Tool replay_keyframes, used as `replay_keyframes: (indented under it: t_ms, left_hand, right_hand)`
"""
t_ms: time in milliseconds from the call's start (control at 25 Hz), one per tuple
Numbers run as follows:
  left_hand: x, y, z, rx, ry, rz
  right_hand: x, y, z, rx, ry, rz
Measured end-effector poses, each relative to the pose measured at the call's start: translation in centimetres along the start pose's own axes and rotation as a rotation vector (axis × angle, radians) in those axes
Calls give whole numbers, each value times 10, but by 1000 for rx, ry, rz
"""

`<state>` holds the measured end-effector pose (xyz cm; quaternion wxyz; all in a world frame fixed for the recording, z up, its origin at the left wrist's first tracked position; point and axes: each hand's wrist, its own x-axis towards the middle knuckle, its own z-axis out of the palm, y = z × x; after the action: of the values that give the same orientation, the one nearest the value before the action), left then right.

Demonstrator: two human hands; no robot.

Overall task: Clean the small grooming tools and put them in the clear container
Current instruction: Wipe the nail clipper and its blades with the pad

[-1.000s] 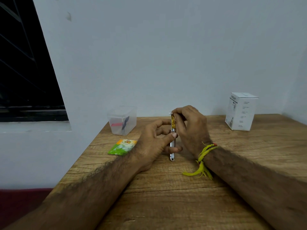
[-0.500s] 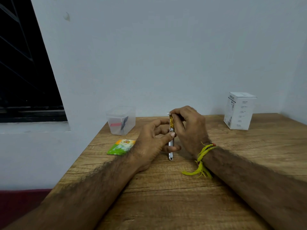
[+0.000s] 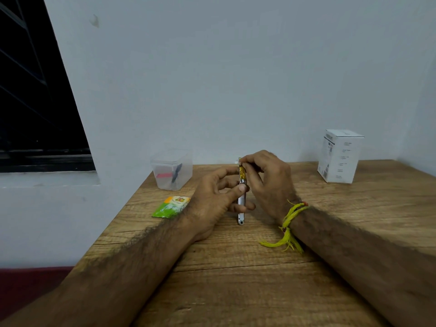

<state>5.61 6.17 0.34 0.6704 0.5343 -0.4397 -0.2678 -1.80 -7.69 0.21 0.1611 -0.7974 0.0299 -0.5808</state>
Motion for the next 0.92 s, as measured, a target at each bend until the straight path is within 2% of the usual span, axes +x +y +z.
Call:
replay_keyframes:
  t_ms: [920]
  left_hand:
    - [1, -1, -1, -4, 72, 42]
  right_hand:
    - [-3, -6, 1, -8, -34, -4]
